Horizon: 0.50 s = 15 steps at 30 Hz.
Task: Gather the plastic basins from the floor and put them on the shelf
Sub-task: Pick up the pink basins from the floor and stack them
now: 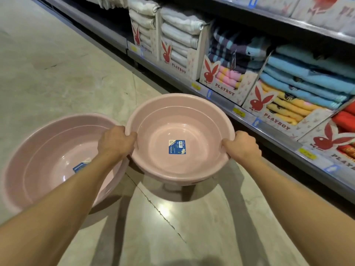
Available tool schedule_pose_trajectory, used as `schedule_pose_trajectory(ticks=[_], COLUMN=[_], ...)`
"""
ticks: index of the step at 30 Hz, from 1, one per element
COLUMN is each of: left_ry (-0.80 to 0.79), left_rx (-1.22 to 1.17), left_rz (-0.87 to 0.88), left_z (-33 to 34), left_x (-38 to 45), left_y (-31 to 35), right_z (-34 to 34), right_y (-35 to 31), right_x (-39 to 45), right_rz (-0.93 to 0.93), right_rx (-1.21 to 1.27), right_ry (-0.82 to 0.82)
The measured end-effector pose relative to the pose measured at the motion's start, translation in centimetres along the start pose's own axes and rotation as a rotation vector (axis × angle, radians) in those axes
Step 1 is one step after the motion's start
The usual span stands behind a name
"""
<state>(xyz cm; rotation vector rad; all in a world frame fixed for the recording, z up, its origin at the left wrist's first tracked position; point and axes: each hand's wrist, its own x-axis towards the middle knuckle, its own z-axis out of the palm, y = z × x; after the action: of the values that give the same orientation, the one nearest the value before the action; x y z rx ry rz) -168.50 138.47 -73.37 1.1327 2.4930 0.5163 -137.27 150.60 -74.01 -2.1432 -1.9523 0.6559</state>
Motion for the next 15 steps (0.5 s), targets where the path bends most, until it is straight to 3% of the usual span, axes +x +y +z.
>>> schedule_pose_trajectory(ticks=[4,15], left_ry=[0.009,-0.043], left_rx=[0.016,0.2], left_rz=[0.012,0.023], left_z=[0.9,1.7], left_x=[1.1,2.8], left_y=[-0.1,-0.6], right_z=[1.5,2.8], right_y=[0.2,1.1], right_x=[0.9,0.4], right_rz=[0.003,0.051], right_rx=[-0.014,0.1], right_ry=[0.052,-0.078])
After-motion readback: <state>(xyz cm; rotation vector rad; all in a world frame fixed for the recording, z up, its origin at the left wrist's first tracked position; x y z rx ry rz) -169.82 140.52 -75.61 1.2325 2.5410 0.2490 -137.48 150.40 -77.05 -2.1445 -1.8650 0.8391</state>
